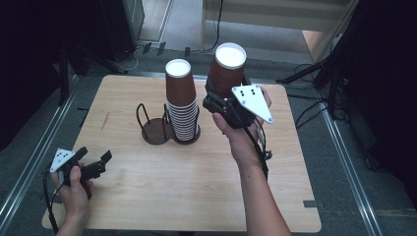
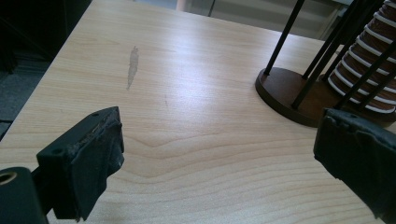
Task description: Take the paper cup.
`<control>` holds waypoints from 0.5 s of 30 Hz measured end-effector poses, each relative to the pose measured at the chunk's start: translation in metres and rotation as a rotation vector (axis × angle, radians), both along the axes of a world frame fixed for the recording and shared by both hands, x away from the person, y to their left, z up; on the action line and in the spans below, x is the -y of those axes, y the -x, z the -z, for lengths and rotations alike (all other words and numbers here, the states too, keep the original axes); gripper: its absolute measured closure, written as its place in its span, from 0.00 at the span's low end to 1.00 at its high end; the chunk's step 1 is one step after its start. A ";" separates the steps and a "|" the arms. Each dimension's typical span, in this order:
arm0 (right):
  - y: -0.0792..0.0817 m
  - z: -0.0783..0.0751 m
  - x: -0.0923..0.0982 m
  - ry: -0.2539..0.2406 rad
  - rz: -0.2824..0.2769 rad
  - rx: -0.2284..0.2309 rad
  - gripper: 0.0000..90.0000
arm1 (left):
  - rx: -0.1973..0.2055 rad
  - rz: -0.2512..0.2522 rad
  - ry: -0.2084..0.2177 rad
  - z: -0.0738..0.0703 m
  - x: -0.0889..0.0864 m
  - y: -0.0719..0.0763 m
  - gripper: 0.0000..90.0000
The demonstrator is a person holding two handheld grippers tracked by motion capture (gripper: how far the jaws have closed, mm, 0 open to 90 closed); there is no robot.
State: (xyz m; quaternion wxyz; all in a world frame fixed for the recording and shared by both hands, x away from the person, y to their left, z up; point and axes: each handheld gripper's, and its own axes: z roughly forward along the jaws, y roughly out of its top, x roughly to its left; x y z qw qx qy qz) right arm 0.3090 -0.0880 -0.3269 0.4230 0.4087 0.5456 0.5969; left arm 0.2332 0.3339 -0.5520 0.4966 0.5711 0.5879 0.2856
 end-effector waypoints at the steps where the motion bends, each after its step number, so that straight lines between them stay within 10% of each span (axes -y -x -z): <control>1: 0.001 0.002 0.002 0.001 0.003 -0.002 0.14 | 0.000 0.002 -0.001 0.000 0.000 0.000 0.03; 15: 0.016 0.031 0.028 0.024 0.038 -0.043 0.14 | 0.024 0.016 0.004 0.000 0.001 0.002 0.03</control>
